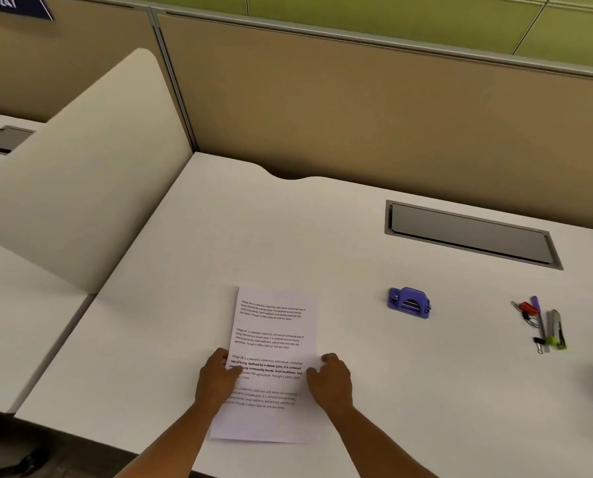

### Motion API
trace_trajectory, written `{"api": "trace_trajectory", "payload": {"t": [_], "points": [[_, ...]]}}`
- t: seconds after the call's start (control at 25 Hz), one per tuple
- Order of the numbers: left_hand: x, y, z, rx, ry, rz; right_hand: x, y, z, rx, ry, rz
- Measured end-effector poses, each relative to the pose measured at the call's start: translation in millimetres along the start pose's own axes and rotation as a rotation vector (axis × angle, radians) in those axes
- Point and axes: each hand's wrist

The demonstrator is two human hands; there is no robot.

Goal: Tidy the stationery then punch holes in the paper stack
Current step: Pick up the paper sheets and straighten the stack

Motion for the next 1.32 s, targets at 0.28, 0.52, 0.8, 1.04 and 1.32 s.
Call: {"api": "trace_trajectory", "payload": {"t": [0.28,0.52,0.8,1.04,1.32], "points": [[5.0,2.6,-6.7,-0.177,0.029,-0.006,5.1,11.5,26.2,0.298,-0.054,-0.081],[-1.2,0.3,-1.6,-0.234,-0.004,-0.035,10.9,15.1,21.8,0.602,-0.115,-0.199],[-14.6,-14.1,15.1,-0.264,-0.042,-0.119,8.4,22.1,21.3,0.724,-0.08,-0.269],[-18.9,-31.2,21.7,-0.272,-0.053,-0.164,10.5,31.6,38.0,0.66,-0.057,-0.122],[-23.2,-35.4,21.8,-0.19,-0.059,-0.084,13.7,25.8,36.7,0.583,-0.043,-0.111]]}}
Point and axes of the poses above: each hand's wrist, its own x-axis towards the middle knuckle, its own y-axis out of the back of the hand, z = x × y, and after that the axes turned 11 degrees about -x, right-handed
